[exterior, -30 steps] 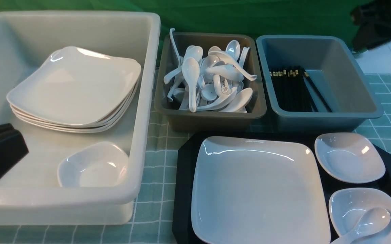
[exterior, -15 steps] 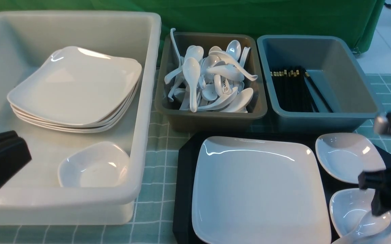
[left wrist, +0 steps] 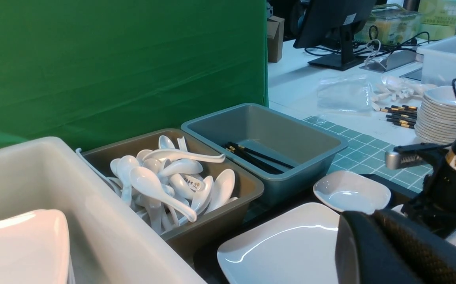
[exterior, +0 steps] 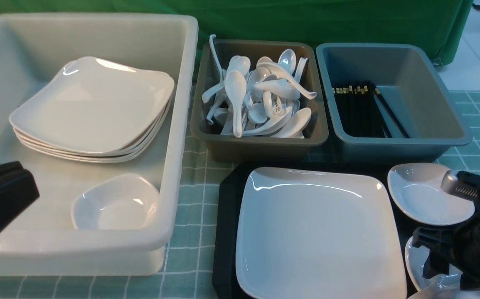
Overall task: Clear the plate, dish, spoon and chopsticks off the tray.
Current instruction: Use the right arm to grab a soup spoon from the plate, then use the right arm to put the soup spoon into the small storage box in the middle
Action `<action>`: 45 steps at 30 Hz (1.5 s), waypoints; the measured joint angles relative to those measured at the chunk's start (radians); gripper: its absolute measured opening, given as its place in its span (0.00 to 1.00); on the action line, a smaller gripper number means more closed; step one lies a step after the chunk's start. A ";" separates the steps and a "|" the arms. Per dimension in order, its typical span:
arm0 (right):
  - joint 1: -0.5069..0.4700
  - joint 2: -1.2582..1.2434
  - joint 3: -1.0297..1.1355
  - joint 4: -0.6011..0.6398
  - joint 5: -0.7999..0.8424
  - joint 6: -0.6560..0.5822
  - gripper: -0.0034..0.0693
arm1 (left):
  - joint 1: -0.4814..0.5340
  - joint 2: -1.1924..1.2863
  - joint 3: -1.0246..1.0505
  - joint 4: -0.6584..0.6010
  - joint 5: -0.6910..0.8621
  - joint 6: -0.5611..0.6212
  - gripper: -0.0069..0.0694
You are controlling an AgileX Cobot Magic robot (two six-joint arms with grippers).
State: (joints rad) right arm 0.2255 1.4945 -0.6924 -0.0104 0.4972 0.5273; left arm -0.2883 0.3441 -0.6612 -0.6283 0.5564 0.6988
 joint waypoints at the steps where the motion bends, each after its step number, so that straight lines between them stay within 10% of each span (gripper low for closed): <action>1: 0.000 0.017 0.000 0.000 -0.008 0.000 0.67 | 0.000 0.000 0.000 0.000 0.000 0.000 0.11; 18: 0.000 0.019 -0.005 0.000 0.001 -0.131 0.20 | 0.000 0.000 0.000 0.000 0.003 -0.003 0.11; 33: 0.114 -0.161 -0.330 0.203 0.144 -0.452 0.20 | 0.000 0.000 0.000 0.000 -0.043 -0.003 0.11; 45: 0.192 0.524 -1.134 0.232 -0.173 -0.563 0.26 | 0.000 0.000 0.000 0.011 -0.079 -0.001 0.11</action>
State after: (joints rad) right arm 0.4179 2.0187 -1.8264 0.2220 0.3240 -0.0359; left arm -0.2883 0.3441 -0.6612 -0.6175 0.4770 0.6981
